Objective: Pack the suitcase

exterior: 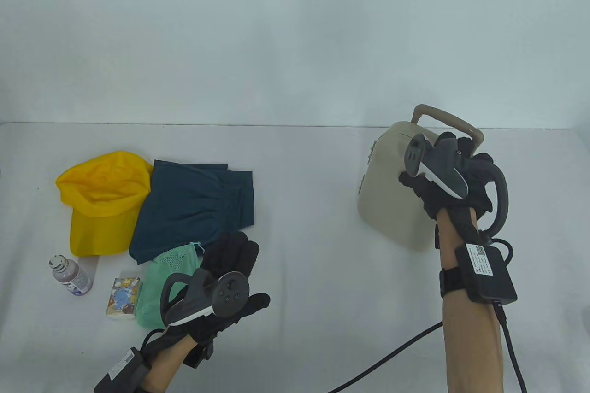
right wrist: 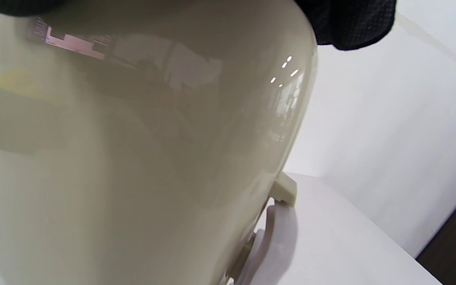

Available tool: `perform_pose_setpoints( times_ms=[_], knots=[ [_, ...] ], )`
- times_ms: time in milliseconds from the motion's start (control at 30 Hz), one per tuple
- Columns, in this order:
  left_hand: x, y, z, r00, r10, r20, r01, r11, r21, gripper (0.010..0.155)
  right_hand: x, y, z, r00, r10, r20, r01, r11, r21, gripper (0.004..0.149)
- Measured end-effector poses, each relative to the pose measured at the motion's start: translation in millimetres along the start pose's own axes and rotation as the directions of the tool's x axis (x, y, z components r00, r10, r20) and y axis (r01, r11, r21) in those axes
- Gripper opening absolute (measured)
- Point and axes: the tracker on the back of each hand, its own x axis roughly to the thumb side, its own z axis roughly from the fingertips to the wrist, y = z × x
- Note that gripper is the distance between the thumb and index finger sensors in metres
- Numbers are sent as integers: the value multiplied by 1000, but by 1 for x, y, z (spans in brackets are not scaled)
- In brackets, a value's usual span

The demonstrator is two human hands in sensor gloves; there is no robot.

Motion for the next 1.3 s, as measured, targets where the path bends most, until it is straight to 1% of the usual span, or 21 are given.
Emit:
perform_pose_setpoints(
  times_ms=[233,600,833,933,1067,1133,1167,1200,1233,1267,1300],
  knots=[
    [-1,1,1,1000,-1,-12,1,1000,4,96,11,-1,9,995,-12,94,16,999,-47,105],
    [-3,0,0,1000,2,-26,-2,1000,-4,96,31,-8,25,964,-28,263,44,997,-56,105],
    [-5,0,-4,999,35,-42,-36,999,-18,96,53,-13,36,922,-37,385,69,995,-68,105],
    [-5,-1,-8,995,94,-42,-96,995,-36,96,69,-18,44,897,-24,442,65,995,-78,105],
    [-5,1,-9,995,91,-46,-92,995,-30,96,84,-21,56,868,8,496,54,992,-110,105],
    [-5,3,-12,986,158,-48,-159,987,-37,96,89,-22,62,860,26,509,43,992,-123,105],
    [-5,5,-15,975,218,-54,-220,974,-46,96,91,-23,64,859,41,510,30,991,-131,105],
    [-4,5,-18,962,265,-61,-269,961,-60,96,92,-24,65,860,51,508,21,991,-135,104],
    [-3,6,-23,942,325,-80,-332,938,-96,96,93,-25,66,864,68,499,5,990,-144,104],
    [-2,7,-27,935,342,-88,-351,930,-110,96,94,-26,66,867,83,491,-9,988,-152,104],
    [-1,10,-34,923,367,-113,-379,920,-102,97,94,-27,68,872,108,477,-33,986,-162,103]
  ],
)
